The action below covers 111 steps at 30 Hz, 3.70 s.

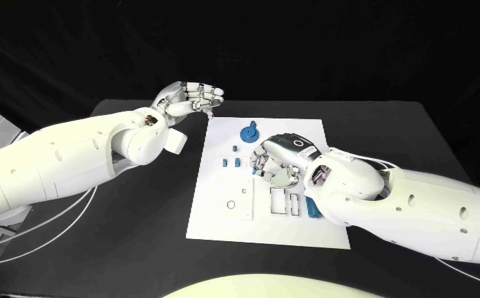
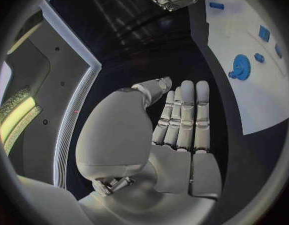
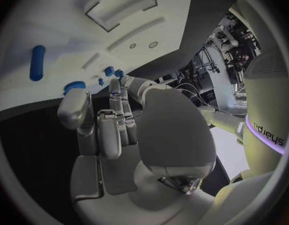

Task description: Assemble the parts on the task board

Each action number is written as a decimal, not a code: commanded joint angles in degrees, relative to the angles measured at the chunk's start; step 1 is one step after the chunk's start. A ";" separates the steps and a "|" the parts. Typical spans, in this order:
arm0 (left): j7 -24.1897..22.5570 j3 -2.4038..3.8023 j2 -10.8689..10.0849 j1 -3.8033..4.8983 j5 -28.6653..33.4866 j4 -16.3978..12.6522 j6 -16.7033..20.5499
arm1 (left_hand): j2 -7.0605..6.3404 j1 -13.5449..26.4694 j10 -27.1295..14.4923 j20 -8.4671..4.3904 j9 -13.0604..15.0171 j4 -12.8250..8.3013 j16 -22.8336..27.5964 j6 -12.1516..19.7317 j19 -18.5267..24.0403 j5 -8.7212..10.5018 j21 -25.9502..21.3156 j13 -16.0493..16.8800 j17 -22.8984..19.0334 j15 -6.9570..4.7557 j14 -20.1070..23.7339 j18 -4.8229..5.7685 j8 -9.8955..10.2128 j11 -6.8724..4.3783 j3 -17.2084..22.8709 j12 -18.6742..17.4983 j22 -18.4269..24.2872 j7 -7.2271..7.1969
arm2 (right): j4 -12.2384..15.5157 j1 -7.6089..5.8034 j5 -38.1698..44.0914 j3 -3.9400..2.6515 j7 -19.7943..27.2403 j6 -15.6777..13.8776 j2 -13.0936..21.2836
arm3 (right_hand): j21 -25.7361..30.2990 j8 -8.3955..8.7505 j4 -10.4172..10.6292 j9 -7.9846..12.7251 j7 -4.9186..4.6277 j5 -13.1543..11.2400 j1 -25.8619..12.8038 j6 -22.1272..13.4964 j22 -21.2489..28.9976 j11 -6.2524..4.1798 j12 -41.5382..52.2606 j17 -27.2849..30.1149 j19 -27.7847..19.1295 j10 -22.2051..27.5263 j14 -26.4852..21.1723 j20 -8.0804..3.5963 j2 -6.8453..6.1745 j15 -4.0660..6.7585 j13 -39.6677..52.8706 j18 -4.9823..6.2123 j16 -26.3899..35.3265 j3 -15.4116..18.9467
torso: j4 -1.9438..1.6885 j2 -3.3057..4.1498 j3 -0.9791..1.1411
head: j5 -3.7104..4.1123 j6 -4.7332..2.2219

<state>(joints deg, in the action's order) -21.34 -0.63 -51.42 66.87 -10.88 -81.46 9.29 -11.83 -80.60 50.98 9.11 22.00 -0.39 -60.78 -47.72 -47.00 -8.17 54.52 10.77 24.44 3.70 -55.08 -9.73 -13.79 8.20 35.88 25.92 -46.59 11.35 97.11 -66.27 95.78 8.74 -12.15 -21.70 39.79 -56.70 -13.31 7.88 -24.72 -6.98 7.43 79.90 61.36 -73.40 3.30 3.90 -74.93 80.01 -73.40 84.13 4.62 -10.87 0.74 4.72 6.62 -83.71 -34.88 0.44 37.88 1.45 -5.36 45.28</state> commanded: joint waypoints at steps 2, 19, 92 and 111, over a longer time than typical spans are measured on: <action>-1.08 0.04 0.23 0.03 0.57 -0.22 0.17 | 0.21 0.00 -0.46 0.08 -0.06 -0.23 0.40 -0.04 -0.46 -0.11 -0.22 -0.09 -0.10 0.12 -0.13 -0.84 -0.38 -0.02 -0.29 0.34 0.10 0.28 | -0.79 1.14 2.32 0.12 -0.15 -0.24 -1.19 | -0.39 -0.05 -0.17 -1.59 -0.03 -0.04 -0.28 -0.23 -0.14 0.17 -0.32 -1.37 0.38 0.14 3.19 0.04 -0.15 0.28 -0.09 -0.75 -0.42 -0.20 | 0.01 0.04 -0.02 | -0.82 0.30; -1.19 0.04 0.40 0.03 0.60 -0.36 0.02 | 0.12 0.55 -0.66 0.19 -0.14 0.13 0.42 0.21 -0.44 -0.08 -0.50 -0.20 -0.12 0.22 -0.16 -0.81 -0.30 0.04 -0.70 0.39 0.27 0.29 | -2.59 3.20 2.72 0.35 -0.36 0.00 -3.66 | -0.35 -0.06 -0.25 -1.62 -0.07 0.02 -0.24 -0.24 -0.13 0.18 -0.29 -1.40 0.39 0.13 3.20 0.05 -0.09 0.26 -0.11 -0.75 -0.45 -0.28 | 0.02 0.14 0.14 | -1.58 1.40; -0.59 0.03 0.16 0.02 0.36 -0.41 -0.66 | 0.17 0.50 -1.10 0.22 -0.20 0.17 0.44 0.40 -0.48 -0.14 -0.79 -0.35 -0.14 0.22 -0.14 -0.84 -0.28 0.04 -0.83 0.33 0.48 0.24 | -5.10 5.07 4.44 1.21 -0.78 0.88 -5.83 | 4.10 4.59 0.65 0.16 -1.58 0.37 -4.12 -7.16 1.66 2.08 -0.02 -1.11 -0.65 8.66 2.92 1.46 -4.27 -1.39 -0.95 -0.13 -0.60 3.26 | 0.06 0.02 0.02 | -2.08 2.24; -0.42 0.03 0.06 0.02 0.36 -0.24 -0.87 | 0.17 0.43 -1.28 0.22 -0.23 0.13 0.45 0.53 -0.53 -0.14 -0.86 -0.41 -0.15 0.22 -0.13 -0.85 -0.24 0.06 -0.87 0.30 0.54 0.23 | 1.55 0.53 0.62 0.23 -1.79 -0.88 4.19 | 5.98 6.60 2.86 1.93 -1.71 0.56 0.16 -8.08 2.47 2.33 4.12 -0.05 -0.31 13.38 2.64 1.75 -2.30 -1.58 -0.69 0.04 -0.21 14.69 | 0.25 -0.06 0.04 | -1.07 0.96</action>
<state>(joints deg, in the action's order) -21.45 -0.65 -51.39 66.86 -10.69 -81.58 9.29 -11.83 -80.60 50.17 9.32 21.85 -0.16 -60.56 -47.52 -47.21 -8.17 53.85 10.42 24.35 3.70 -55.07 -9.73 -13.79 8.19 35.34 25.92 -46.11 11.55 98.58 -65.37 98.44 9.03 -14.02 -23.17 43.50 -50.53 -6.63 10.79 -22.85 -8.71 7.97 79.71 52.98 -70.87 5.55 7.82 -74.87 79.22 -60.29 84.02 6.30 -13.20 -0.62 3.97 6.63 -83.92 -20.49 0.61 37.84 1.52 -6.65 46.43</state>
